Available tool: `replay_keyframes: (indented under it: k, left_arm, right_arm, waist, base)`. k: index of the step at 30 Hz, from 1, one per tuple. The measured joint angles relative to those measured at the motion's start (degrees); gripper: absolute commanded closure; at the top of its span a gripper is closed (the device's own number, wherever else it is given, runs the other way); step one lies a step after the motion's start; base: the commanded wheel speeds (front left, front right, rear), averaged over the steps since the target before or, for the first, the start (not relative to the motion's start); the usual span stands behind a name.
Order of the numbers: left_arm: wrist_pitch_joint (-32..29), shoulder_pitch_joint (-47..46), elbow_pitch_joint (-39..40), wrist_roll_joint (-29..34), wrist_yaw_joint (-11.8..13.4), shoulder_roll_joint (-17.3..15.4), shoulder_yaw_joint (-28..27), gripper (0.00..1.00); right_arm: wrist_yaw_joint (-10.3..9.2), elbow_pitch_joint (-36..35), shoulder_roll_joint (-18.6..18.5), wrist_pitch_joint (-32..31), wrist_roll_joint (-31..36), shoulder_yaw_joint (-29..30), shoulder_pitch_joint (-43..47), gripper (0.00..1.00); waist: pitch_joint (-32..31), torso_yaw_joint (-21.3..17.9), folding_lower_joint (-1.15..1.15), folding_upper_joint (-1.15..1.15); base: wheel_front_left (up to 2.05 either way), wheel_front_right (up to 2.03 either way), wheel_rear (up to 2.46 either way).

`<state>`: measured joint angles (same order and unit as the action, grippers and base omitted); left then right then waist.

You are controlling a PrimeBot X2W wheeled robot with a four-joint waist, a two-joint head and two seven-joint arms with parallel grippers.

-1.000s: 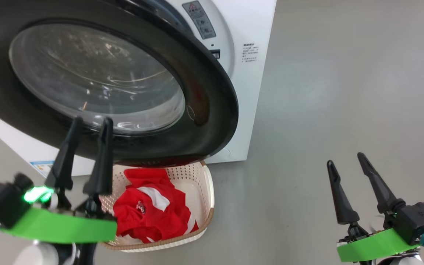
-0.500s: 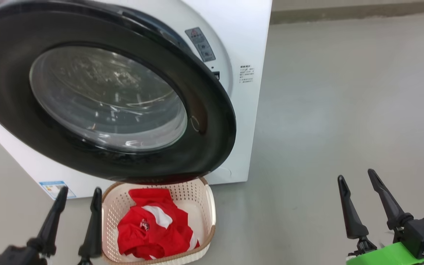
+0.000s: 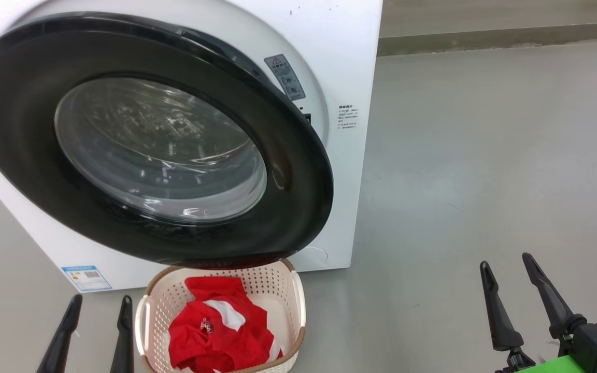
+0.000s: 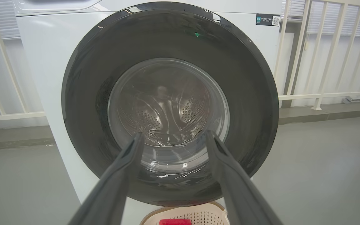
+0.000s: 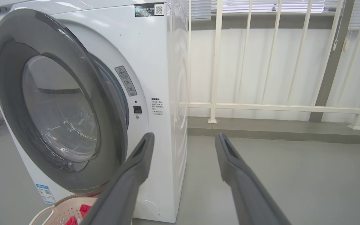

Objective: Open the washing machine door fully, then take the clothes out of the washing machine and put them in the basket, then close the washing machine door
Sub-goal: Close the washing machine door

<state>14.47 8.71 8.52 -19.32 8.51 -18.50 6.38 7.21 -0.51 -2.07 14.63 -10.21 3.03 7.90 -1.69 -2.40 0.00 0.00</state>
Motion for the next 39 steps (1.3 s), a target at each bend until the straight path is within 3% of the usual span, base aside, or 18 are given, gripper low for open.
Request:
replay_keyframes:
  k: [14, 15, 17, 18, 25, 39]
  left_arm:
    - [0.0, 2.0, 0.1, 1.2, -2.4, 3.2, -2.1, 0.00]
    - [0.0, 2.0, 0.1, 1.3, -2.6, 3.3, -2.1, 0.00]
    - [0.0, 2.0, 0.2, 1.7, -3.0, 3.5, -2.2, 0.00]
    - [0.0, 2.0, 0.2, 1.7, -3.0, 3.7, -2.1, 0.00]
    - [0.0, 2.0, 0.4, 2.2, -3.5, 5.3, -1.6, 0.00]
    - [0.0, 0.4, 0.6, 2.2, -5.0, 7.2, 0.0, 0.00]
  right_arm:
    - [0.00, -0.2, 0.0, 0.0, -0.5, -0.1, 0.2, 0.00]
    - [0.00, -0.1, 0.0, 0.0, -0.5, -0.2, 0.2, 0.44]
    - [0.00, 0.0, 0.0, 0.0, -0.5, -0.4, 0.2, 0.89]
    - [0.00, 0.2, 0.0, 0.0, -0.5, -0.7, 0.2, 1.00]
    - [0.00, 2.4, 0.0, 0.0, -0.9, -4.1, -1.0, 1.00]
    - [0.00, 9.2, -0.4, 0.0, -1.2, -11.6, -12.5, 1.00]
  waist:
    - [0.3, 1.1, 0.00, 0.00]
    - [0.4, 1.2, 0.00, 0.00]
    - [0.5, 1.5, 0.00, 0.00]
    - [0.5, 1.6, 0.00, 0.00]
    - [0.9, 2.9, 0.00, 0.00]
    - [2.9, 8.3, 0.00, 0.00]
  base:
    - [0.00, 0.00, 0.00]
    - [0.00, 0.00, 0.00]
    - [0.00, 0.00, 0.00]
    - [0.00, 0.00, 0.00]
    - [0.00, 0.00, 0.00]
    - [0.00, 0.00, 0.00]
